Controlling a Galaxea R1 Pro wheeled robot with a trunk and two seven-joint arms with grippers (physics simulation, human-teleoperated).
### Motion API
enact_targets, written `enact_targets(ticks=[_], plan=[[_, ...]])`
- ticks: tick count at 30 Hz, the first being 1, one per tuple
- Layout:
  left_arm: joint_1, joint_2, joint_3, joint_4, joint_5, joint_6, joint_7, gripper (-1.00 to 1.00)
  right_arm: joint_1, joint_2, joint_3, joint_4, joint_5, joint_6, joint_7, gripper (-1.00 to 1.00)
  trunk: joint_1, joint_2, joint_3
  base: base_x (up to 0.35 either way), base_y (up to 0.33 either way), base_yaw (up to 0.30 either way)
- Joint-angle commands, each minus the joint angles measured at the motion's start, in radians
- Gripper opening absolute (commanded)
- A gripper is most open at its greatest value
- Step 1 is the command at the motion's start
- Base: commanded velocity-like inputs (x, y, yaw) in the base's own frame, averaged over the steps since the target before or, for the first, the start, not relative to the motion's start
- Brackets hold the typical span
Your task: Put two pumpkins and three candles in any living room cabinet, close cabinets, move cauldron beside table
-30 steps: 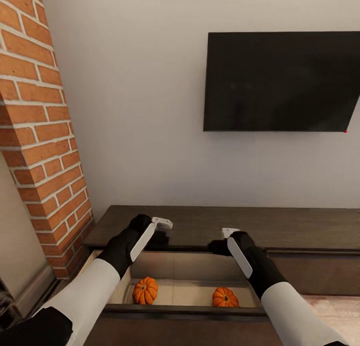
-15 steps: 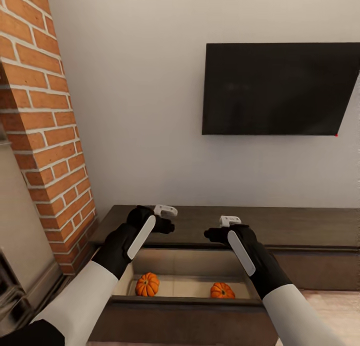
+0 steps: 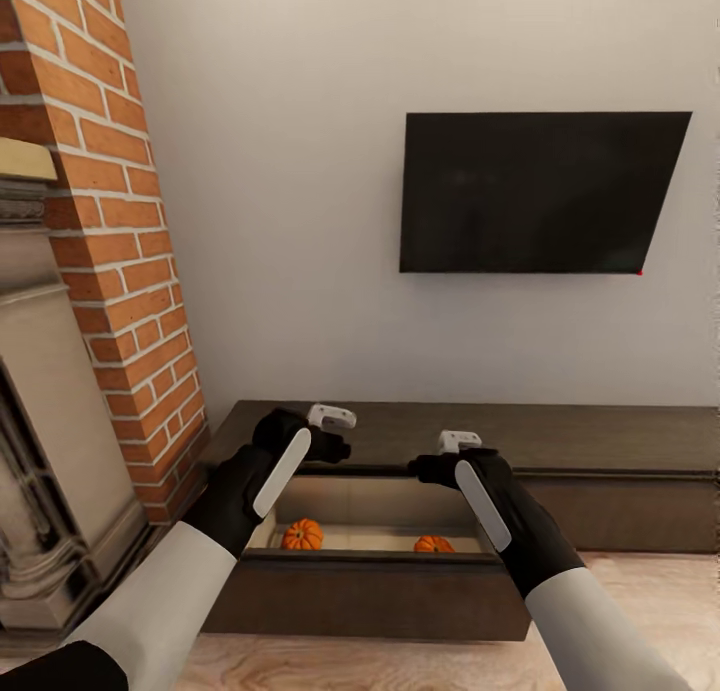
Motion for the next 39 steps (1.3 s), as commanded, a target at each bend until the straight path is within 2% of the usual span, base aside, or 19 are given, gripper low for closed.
enact_targets(ticks=[1,39], plan=[[-0.001,0.0,-0.001,-0.001,0.011,0.003,0.01,1.0,-0.001,-0.001,0.001,-0.001,-0.011,0.002,-0.01,1.0,-0.005,0.007,0.002,-0.34,0.0,0.0],[-0.001,0.002,-0.001,0.007,0.01,0.003,0.011,1.0,-0.001,-0.002,0.001,0.001,-0.009,0.002,-0.01,1.0,-0.15,0.273,0.121,-0.332,0.0,0.0]])
